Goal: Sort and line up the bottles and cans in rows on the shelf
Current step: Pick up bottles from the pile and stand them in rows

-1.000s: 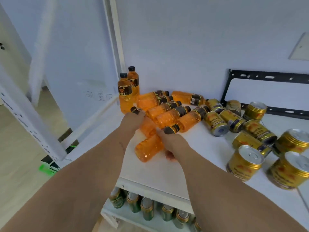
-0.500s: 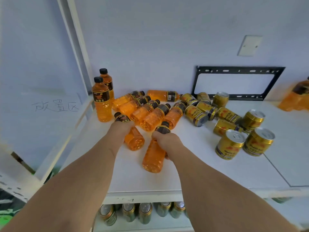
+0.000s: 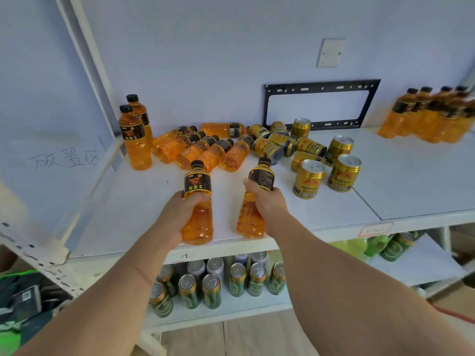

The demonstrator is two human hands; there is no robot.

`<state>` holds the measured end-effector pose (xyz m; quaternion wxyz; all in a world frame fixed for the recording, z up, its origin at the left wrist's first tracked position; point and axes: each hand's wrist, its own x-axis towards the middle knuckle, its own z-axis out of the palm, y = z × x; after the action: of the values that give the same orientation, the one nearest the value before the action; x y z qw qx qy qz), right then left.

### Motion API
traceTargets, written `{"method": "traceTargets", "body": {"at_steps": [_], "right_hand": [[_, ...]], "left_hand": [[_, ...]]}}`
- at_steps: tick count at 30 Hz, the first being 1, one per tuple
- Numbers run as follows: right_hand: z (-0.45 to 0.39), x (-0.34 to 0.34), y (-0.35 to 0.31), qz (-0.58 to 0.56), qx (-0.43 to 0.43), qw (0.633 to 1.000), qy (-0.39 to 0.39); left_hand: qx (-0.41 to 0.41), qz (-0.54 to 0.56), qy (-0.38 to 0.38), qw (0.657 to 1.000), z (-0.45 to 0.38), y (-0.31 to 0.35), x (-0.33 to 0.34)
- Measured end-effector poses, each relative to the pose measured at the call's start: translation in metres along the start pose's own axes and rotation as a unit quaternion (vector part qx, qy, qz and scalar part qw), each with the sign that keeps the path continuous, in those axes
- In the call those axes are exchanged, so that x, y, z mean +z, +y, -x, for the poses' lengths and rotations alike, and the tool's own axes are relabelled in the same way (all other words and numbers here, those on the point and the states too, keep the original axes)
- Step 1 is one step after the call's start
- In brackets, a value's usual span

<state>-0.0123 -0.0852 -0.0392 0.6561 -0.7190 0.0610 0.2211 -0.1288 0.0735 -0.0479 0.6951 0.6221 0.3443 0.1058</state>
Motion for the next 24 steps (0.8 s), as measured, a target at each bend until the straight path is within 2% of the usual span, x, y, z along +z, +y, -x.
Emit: {"method": "traceTargets", "body": {"at_steps": [5, 12, 18, 24], "right_hand": [[0.027, -0.071, 0.021, -0.053, -0.004, 0.998, -0.021], [0.055, -0.193, 0.042, -0.081, -0.003, 0.997, -0.002], [0.06, -0.284, 0.036, -0.106, -0.011, 0.994, -0.001], [0.027, -0.343, 0.013, -0.135, 0.0, 0.991, -0.005]], "left_hand": [[0.011, 0.049, -0.062, 0.997, 0.061, -0.014, 0.05], [0.008, 0.057, -0.122, 0.991, 0.123, -0.039, 0.142], [0.004, 0.03, -0.167, 0.986, 0.151, -0.047, 0.228], [0.019, 0.005, -0.223, 0.975, 0.151, -0.029, 0.311]]}}
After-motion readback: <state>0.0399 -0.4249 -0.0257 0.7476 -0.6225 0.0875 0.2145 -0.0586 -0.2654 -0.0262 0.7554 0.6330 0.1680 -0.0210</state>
